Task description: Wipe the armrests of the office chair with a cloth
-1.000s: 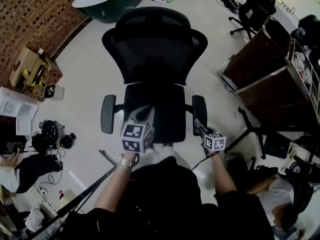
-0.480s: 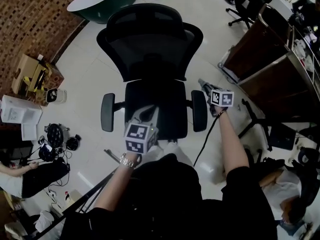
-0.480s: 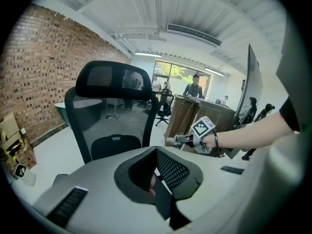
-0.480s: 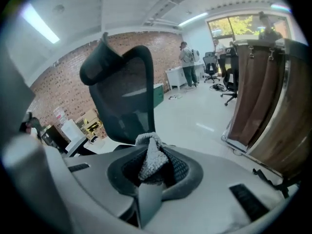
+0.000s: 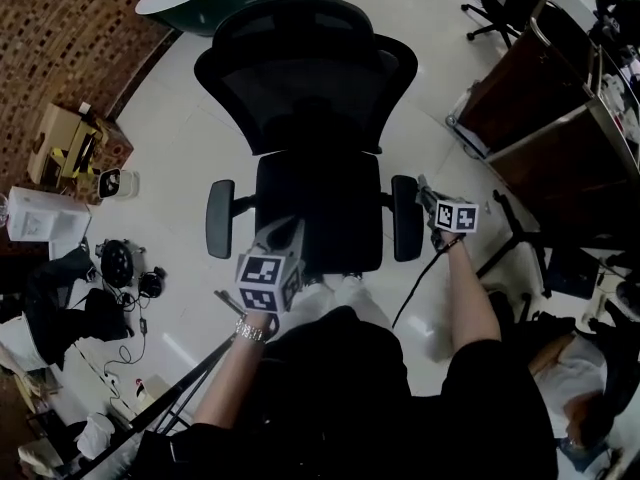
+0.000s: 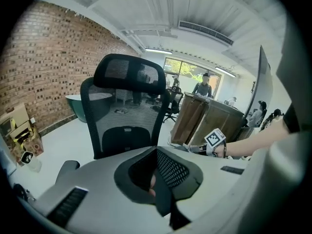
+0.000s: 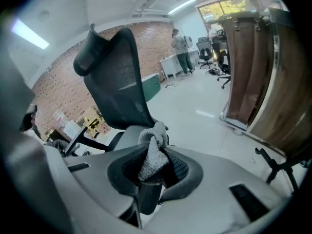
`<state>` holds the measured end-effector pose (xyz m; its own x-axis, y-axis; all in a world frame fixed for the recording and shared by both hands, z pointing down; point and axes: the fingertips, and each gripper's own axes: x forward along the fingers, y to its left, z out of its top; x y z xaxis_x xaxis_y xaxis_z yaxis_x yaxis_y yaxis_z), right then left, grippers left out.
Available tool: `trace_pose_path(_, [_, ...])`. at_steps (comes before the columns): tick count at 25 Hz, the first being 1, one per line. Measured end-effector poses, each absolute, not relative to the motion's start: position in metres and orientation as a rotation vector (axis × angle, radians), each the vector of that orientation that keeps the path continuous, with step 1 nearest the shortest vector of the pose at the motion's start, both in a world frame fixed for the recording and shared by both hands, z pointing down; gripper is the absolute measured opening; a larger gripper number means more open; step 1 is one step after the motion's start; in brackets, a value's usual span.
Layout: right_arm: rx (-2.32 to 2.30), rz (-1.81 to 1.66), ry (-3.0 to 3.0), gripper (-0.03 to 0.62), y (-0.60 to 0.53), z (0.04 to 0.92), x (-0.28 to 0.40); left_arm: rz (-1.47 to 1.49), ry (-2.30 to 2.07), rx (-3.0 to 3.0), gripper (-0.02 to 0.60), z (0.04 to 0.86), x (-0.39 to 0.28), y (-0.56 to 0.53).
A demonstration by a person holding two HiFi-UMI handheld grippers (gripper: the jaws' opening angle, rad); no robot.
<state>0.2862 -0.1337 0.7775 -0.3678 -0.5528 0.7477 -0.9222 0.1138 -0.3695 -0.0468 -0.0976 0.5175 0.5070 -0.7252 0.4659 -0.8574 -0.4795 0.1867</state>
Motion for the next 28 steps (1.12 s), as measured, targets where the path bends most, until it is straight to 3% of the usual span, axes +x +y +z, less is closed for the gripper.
trace_pose_path(11, [1.354,1.19,-1.84,0.055,0.032,0.797,0.269,0.411,-1.236,2.414,0.006,0.512,-0.022,-0.108])
trace_pose_path(17, [1.258,1.363,-1.929,0.055,0.075,0.775,0.207,0.372,-1.25,2.421,0.006,0.507,-0.027,-0.107])
trace_pose_path(28, [1.108,1.006,-2.422,0.058,-0.113,0.597,0.011,0.455,-1.44,2.31,0.006,0.506,-0.076,-0.126])
